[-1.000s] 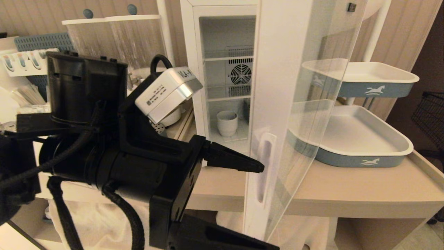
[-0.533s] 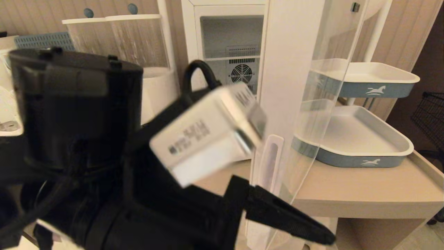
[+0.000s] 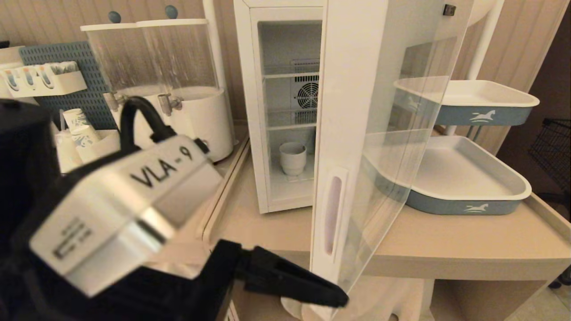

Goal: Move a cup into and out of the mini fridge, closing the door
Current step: Open the freezer door

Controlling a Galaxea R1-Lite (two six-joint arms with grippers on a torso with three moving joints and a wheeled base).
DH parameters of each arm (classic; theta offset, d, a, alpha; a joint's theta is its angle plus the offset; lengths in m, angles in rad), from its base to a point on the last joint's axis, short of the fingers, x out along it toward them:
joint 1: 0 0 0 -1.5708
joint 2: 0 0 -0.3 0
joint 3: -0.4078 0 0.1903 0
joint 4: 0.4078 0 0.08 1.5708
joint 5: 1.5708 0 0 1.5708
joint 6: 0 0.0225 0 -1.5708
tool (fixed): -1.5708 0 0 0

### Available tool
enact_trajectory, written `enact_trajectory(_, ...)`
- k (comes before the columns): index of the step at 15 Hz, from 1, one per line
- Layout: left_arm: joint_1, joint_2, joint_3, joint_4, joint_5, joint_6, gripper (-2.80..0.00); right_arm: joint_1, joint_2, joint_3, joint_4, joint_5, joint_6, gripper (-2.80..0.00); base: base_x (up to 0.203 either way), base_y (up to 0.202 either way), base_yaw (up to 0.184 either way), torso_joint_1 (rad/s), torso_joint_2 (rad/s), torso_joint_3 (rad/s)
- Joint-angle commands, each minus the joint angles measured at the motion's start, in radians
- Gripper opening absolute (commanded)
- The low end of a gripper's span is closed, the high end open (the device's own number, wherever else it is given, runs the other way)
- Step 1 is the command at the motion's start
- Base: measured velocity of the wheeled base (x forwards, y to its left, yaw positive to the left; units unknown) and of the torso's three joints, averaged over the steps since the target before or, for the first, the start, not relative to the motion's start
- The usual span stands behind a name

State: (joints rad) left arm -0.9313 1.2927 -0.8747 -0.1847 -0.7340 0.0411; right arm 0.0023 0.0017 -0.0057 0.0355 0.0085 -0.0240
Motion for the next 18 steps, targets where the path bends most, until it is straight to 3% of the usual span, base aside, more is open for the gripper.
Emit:
enact_trajectory(1,0.132,-0.041,0.018,-0.003,-0.003,0.019,0.0,0.001,0.0,0.0,0.0,0.001,-0.001,-2.8,0.0,0.0,0.0,0.0,0.0,0.0)
enact_trajectory(3,0.261,-0.03,0.026,-0.004,-0.006,0.068,0.0,0.001,0.0,0.0,0.0,-0.001,0.001,-2.8,0.0,0.0,0.0,0.0,0.0,0.0)
enact_trajectory(5,0.284,-0.001,0.028,-0.008,-0.008,0.088,0.0,0.001,0.0,0.0,0.001,-0.001,-0.001,-2.8,0.0,0.0,0.0,0.0,0.0,0.0)
enact_trajectory(9,0.28,0.114,0.017,-0.167,-0.018,0.083,0.0,0.001,0.0,0.0,0.0,-0.001,-0.001,-2.8,0.0,0.0,0.0,0.0,0.0,0.0)
enact_trajectory(13,0.247,0.234,-0.049,-0.186,-0.079,0.077,0.0,0.001,0.0,0.0,0.0,-0.001,0.0,-2.8,0.0,0.0,0.0,0.0,0.0,0.0)
enact_trajectory(18,0.187,0.272,-0.09,-0.188,-0.082,0.04,0.0,0.001,0.0,0.0,0.0,-0.001,-0.001,-2.8,0.0,0.0,0.0,0.0,0.0,0.0)
